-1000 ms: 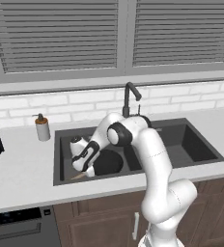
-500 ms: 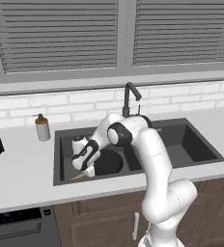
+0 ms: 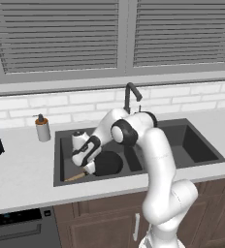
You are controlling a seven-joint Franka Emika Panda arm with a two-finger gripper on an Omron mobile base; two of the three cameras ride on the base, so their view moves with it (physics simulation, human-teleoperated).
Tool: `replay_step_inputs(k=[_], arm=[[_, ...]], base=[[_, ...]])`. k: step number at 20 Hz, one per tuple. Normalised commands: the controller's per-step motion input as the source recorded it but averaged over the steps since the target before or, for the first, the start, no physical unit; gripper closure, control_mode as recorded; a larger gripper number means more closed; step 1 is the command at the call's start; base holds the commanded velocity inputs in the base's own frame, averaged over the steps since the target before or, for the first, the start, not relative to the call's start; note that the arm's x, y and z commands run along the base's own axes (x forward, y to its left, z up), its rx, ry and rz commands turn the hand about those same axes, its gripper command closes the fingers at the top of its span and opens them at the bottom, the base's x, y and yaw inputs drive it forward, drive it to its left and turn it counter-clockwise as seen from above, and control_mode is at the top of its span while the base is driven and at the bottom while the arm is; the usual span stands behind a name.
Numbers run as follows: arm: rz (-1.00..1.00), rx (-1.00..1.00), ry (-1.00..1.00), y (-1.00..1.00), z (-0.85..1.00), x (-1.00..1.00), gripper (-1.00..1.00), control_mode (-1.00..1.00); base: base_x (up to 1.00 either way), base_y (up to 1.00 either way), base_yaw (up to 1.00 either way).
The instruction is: Pick the pan and sponge and place them into the sink. Then turn on the water.
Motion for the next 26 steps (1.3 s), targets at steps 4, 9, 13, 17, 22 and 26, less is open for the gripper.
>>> replay_step_inputs(k=[4,9,13,17,22,26], arm=[[0.0,0.05,0.0,-0.14,0.89,0.0,-1.0,-1.0],[0.0,0.0,-0.04,-0.1,0.85,-0.05,-1.0,-1.0],[0.01,-0.01,-0.1,-0.16,1.0,-0.32,-1.0,-1.0],[0.01,-0.01,-0.04,-0.07,1.0,-0.02,-1.0,-1.0],[0.08,-0.04,0.07,-0.14,0.79,-0.1,-1.0,-1.0],[0.03,-0.07,0.16,-0.18,0.05,-0.02,-1.0,-1.0]], base=[[0.0,0.0,0.0],[0.0,0.0,0.0],[0.0,0.0,0.0],[0.0,0.0,0.0],[0.0,0.0,0.0],[0.0,0.0,0.0]])
